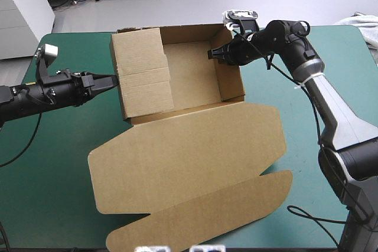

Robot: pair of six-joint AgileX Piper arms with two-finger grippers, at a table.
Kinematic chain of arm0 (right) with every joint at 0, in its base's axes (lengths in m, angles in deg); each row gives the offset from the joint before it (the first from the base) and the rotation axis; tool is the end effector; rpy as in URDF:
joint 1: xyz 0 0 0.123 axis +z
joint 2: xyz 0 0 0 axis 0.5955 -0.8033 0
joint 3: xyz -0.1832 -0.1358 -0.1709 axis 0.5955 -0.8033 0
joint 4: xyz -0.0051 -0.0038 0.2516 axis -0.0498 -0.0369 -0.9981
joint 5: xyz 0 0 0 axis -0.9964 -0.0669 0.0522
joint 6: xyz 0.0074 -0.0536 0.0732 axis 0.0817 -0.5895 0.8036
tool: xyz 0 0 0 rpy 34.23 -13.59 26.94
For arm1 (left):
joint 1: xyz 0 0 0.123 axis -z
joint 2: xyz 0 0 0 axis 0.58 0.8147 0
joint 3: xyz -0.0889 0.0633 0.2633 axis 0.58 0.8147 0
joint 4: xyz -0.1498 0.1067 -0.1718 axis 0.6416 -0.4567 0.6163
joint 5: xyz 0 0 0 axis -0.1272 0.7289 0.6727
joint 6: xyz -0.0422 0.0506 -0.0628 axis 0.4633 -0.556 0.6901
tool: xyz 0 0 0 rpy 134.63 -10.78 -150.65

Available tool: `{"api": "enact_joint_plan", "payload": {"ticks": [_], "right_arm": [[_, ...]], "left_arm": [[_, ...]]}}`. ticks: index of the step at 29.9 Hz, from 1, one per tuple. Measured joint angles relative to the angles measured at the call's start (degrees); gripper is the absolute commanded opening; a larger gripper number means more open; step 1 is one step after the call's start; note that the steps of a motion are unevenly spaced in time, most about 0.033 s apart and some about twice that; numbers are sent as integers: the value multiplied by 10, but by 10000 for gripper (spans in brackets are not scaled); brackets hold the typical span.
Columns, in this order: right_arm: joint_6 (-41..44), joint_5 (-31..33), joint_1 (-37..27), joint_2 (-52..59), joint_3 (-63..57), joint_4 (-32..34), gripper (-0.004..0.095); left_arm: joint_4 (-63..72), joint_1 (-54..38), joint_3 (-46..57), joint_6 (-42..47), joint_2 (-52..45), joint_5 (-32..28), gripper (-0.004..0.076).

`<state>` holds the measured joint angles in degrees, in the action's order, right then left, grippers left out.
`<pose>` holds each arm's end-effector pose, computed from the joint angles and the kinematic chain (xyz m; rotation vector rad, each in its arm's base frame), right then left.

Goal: Fold the box

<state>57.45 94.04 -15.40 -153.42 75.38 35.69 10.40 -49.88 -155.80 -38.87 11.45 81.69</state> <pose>0.3940 0.1822 0.3746 -0.4196 2.3619 0.6119 0.2410 -0.0200 0.4061 0.0902 2.0783 -1.1489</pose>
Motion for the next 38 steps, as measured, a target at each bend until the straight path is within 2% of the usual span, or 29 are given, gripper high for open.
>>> {"api": "enact_joint_plan", "payload": {"ticks": [4,16,24,33,35,38], "right_arm": [[0,-8,9,0,0,0,-17],[5,-11,20,0,0,5,-16],[14,-29,59,-1,0,50,-16],[17,-32,86,-2,-1,79,-15],[19,-27,90,-2,-1,91,-15],[24,-13,93,-2,-1,111,-15]], "left_arm": [[0,0,0,0,0,6,392],[-6,0,0,0,0,9,392],[-112,0,0,37,-1,11,380],[-256,52,0,128,-2,-53,282],[-294,79,0,153,-3,-76,235],[-349,119,0,182,0,-99,73]]}}
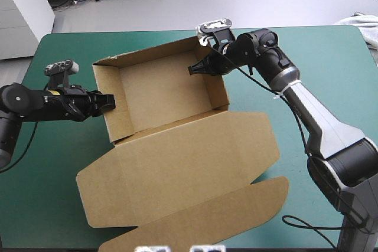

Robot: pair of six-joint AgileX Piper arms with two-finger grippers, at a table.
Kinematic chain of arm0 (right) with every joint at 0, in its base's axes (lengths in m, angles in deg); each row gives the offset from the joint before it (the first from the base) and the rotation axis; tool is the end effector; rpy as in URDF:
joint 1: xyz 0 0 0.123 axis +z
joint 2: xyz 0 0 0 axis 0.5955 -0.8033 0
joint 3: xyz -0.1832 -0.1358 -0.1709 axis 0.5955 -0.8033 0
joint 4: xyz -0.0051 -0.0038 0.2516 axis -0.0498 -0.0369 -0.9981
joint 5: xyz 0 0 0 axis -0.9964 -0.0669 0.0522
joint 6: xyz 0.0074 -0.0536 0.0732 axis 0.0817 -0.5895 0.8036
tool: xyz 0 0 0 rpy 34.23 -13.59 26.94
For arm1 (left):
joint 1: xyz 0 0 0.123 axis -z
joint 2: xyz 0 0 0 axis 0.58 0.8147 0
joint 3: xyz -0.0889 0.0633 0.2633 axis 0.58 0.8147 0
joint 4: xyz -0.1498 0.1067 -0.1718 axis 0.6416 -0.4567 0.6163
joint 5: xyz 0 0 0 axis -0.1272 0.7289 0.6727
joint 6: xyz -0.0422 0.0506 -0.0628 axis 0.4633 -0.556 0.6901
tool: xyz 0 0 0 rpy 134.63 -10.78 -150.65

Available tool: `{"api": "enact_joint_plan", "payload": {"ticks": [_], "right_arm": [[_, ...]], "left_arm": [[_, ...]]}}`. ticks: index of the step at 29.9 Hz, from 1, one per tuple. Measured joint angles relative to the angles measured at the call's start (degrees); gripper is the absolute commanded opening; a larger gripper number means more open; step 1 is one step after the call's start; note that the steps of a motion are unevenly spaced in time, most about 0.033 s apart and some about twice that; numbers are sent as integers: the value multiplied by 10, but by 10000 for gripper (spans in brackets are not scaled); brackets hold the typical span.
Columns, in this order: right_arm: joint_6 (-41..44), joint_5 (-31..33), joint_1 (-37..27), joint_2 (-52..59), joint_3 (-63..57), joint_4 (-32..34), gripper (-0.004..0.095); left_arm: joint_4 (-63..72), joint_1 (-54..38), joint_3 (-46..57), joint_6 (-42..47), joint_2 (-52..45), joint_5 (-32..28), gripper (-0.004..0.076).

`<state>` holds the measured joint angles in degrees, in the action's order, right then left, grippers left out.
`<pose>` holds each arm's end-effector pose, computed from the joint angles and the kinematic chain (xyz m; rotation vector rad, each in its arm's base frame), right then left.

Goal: Fold the box

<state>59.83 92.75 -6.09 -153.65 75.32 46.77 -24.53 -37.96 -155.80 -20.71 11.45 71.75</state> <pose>0.3692 0.2329 0.3699 -0.6162 2.3295 0.4645 0.2457 -0.0331 0.3723 0.0544 2.4267 -0.6404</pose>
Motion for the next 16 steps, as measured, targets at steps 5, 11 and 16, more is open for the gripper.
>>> {"api": "enact_joint_plan", "payload": {"ticks": [5,11,16], "right_arm": [[14,48,1,0,0,43,-15],[39,114,1,0,1,92,-16],[64,133,2,0,1,106,-17]], "left_arm": [[-69,58,0,24,26,-25,-10],[-79,85,-17,45,72,-31,-10],[-87,88,-45,45,102,-27,-10]]}}
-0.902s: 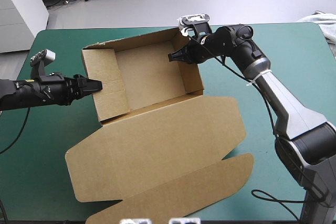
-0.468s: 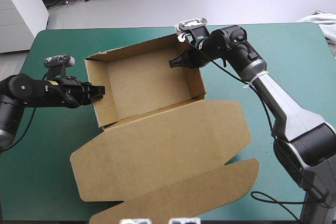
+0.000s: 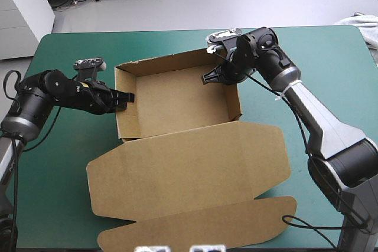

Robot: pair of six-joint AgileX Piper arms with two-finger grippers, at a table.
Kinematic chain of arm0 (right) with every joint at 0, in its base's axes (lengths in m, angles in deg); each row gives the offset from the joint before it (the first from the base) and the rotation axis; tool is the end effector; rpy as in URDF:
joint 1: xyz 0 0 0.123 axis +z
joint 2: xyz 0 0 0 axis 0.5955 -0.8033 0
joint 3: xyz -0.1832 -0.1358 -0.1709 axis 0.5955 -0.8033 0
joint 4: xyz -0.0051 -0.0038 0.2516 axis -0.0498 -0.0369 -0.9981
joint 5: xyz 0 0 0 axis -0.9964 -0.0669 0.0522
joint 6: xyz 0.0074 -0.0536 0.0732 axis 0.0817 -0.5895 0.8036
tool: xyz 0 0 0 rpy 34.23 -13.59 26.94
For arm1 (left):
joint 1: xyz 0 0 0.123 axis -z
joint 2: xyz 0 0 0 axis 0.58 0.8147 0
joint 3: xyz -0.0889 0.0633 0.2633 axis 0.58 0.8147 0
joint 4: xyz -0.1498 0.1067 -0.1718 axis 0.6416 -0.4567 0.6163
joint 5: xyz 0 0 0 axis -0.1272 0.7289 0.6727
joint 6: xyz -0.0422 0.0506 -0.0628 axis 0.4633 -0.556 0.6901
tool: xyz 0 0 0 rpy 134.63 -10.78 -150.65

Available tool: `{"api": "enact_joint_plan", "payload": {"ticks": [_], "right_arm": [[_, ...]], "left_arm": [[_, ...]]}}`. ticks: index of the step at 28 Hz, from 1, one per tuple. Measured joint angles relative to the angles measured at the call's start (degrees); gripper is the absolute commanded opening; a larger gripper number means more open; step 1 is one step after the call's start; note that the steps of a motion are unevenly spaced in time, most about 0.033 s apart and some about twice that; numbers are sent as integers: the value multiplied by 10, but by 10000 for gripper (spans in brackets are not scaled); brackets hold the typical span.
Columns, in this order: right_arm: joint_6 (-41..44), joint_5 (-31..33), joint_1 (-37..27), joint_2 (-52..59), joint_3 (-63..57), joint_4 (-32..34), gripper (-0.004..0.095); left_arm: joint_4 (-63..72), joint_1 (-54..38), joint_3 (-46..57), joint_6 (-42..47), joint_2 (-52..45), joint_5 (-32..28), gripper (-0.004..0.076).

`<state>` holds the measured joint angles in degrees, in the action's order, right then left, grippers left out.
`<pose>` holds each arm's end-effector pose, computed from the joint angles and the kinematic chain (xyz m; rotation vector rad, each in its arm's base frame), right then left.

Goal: Fold the box

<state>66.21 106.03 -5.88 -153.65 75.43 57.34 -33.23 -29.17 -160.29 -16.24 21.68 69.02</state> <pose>0.3610 0.2141 0.3565 -0.5944 2.5571 0.2165 0.2881 -0.0645 0.3439 0.1654 2.5545 -0.5463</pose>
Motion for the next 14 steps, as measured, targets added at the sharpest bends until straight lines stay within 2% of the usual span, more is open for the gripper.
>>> {"api": "enact_joint_plan", "payload": {"ticks": [8,14], "right_arm": [[46,-6,0,3,-73,0,-17],[82,-23,2,3,-135,-3,-17]], "left_arm": [[-33,11,-39,3,60,24,-10],[-133,74,-65,48,118,19,-10]]}}
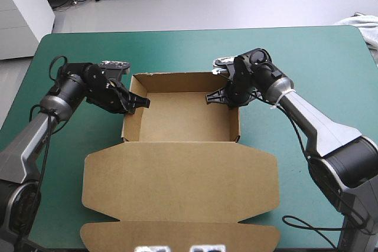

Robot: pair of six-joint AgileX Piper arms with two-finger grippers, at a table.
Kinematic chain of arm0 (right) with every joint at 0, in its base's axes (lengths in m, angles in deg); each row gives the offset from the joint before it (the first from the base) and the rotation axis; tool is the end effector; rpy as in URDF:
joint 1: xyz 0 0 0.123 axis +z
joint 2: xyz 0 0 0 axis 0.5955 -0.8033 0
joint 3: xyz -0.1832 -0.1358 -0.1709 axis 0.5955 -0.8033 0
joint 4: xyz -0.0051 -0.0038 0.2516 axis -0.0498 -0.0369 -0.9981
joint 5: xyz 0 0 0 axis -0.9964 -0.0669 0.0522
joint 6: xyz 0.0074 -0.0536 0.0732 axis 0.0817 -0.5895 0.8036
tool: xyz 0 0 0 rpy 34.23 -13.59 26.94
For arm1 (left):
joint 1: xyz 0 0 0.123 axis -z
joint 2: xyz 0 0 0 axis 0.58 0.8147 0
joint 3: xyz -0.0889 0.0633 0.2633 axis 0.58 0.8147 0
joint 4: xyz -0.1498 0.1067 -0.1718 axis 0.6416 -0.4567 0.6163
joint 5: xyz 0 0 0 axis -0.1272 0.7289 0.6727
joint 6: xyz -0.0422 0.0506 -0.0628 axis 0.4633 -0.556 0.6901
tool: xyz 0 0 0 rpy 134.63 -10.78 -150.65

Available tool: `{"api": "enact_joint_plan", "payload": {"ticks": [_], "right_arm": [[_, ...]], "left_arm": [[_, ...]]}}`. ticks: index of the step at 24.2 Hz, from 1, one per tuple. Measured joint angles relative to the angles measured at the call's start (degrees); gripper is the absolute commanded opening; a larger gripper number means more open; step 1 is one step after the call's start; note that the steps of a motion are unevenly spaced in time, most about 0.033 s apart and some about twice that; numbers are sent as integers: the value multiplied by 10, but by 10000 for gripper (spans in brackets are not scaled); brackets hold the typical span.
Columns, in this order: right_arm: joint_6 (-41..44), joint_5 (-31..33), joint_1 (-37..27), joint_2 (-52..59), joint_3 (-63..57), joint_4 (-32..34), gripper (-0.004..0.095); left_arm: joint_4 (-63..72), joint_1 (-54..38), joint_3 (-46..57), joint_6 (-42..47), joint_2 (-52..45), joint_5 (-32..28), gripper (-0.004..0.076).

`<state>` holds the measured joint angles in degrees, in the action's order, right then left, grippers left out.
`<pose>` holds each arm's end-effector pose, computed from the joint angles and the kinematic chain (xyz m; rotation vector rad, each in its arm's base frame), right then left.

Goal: Fold the box

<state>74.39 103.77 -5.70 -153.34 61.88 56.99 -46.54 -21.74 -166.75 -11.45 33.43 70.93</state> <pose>0.3510 0.2103 0.2922 -0.4433 2.7858 0.1881 0.3272 -0.0965 0.3048 0.3395 2.7215 -0.3214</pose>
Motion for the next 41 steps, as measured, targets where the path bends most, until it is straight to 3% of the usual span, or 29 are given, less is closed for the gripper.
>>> {"api": "enact_joint_plan", "payload": {"ticks": [14,16,19,21,30,41], "right_arm": [[21,5,-29,-41,-6,-9,4],[21,8,-30,-48,-2,-12,116],[4,10,-28,-50,0,-7,388],[-3,13,-24,-55,4,-5,456],[-6,43,-18,-62,38,28,469],[-6,51,-18,-62,96,35,469]], "left_arm": [[-7,26,-26,-20,71,-32,0],[-6,26,-26,-24,71,-32,34],[-6,26,-26,-31,71,-32,123],[-6,26,-26,-33,72,-34,172],[-7,27,-30,-21,81,-41,399],[-15,27,-123,-17,83,22,405]]}}
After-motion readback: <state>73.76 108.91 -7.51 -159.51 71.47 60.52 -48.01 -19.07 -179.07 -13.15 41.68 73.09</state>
